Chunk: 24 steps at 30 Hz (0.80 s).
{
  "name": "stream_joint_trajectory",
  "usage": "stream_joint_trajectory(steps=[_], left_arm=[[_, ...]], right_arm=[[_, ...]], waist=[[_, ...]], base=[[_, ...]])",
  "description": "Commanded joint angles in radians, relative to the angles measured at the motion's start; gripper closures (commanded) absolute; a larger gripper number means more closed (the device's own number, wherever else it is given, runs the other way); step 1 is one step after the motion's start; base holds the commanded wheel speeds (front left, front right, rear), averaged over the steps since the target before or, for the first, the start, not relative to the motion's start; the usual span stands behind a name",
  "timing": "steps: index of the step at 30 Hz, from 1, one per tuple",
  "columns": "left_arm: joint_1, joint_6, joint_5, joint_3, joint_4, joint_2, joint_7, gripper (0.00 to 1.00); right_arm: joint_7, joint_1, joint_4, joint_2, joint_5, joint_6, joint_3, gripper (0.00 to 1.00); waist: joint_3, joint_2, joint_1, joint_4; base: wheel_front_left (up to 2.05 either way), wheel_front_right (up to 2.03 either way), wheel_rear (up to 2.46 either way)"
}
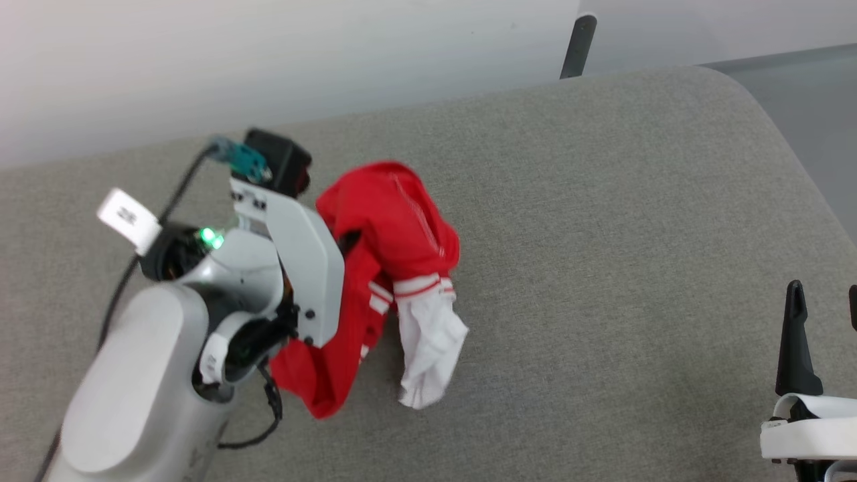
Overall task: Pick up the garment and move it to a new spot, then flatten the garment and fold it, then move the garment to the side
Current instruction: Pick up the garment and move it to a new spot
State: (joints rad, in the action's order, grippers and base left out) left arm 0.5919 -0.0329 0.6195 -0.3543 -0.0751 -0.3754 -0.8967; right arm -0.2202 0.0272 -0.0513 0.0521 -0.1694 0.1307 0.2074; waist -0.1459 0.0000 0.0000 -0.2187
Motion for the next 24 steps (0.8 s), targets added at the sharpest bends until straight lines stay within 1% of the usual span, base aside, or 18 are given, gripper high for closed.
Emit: stream_joint_trajectory(steps=[1, 6, 13, 14, 15, 16, 17, 18, 19, 22, 24], left_arm=[[-0.015, 0.006, 0.005, -0.002, 0.009, 0.000, 0.009, 1.00], [-0.057, 0.034, 0.021, -0.023, 0.089, 0.001, 0.017, 1.00], [-0.041, 0.069, 0.034, -0.043, 0.215, 0.011, 0.026, 1.00], [-0.035, 0.069, 0.039, -0.043, 0.230, 0.016, 0.026, 0.85], [-0.029, 0.069, 0.049, -0.038, 0.242, 0.022, 0.029, 0.66], [-0.022, 0.074, 0.055, -0.035, 0.253, 0.026, 0.032, 0.56], [-0.017, 0.078, 0.059, -0.033, 0.262, 0.025, 0.032, 0.51], [-0.014, 0.080, 0.062, -0.033, 0.267, 0.024, 0.032, 0.18], [-0.012, 0.087, 0.067, -0.035, 0.271, 0.023, 0.029, 0.11], [-0.002, 0.089, 0.083, -0.026, 0.266, 0.028, 0.032, 0.11], [-0.001, 0.094, 0.088, -0.022, 0.254, 0.022, 0.036, 0.05]], right_arm=[[-0.006, 0.010, 0.003, -0.003, -0.006, 0.000, -0.005, 0.00], [-0.010, 0.019, 0.015, -0.003, -0.013, 0.000, -0.020, 0.00], [-0.014, 0.030, 0.025, -0.003, -0.010, 0.000, -0.040, 0.00], [-0.015, 0.032, 0.027, -0.003, -0.009, 0.000, -0.042, 0.00], [-0.015, 0.033, 0.029, -0.003, -0.007, 0.000, -0.045, 0.00], [-0.015, 0.034, 0.030, -0.003, -0.005, 0.000, -0.048, 0.00], [-0.015, 0.034, 0.032, -0.003, -0.003, 0.000, -0.052, 0.00], [-0.014, 0.032, 0.032, -0.003, -0.001, 0.000, -0.055, 0.00], [-0.012, 0.030, 0.033, -0.003, 0.002, 0.000, -0.058, 0.00], [-0.007, 0.027, 0.037, -0.003, 0.010, 0.000, -0.068, 0.00], [-0.002, 0.031, 0.033, -0.003, 0.017, 0.000, -0.077, 0.00]], waist=[[-0.006, 0.0000, 0.0000, -0.005], [-0.017, 0.0000, 0.0000, -0.008], [-0.024, 0.0000, 0.0000, -0.006], [-0.023, 0.0000, 0.0000, -0.005], [-0.021, 0.0000, 0.0000, -0.004], [-0.018, 0.0000, 0.0000, -0.002], [-0.013, 0.0000, 0.0000, 0.000], [-0.008, 0.0000, 0.0000, 0.004], [-0.001, 0.0000, 0.0000, 0.009], [0.020, 0.0000, 0.0000, 0.025], [0.032, 0.0000, 0.0000, 0.038]], base=[[0.00, 0.00, 0.00], [0.00, 0.00, 0.00], [0.00, 0.00, 0.00], [0.00, 0.00, 0.00], [0.00, 0.00, 0.00], [0.00, 0.00, 0.00], [0.00, 0.00, 0.00], [0.00, 0.00, 0.00], [0.00, 0.00, 0.00], [0.00, 0.00, 0.00], [0.00, 0.00, 0.00]])
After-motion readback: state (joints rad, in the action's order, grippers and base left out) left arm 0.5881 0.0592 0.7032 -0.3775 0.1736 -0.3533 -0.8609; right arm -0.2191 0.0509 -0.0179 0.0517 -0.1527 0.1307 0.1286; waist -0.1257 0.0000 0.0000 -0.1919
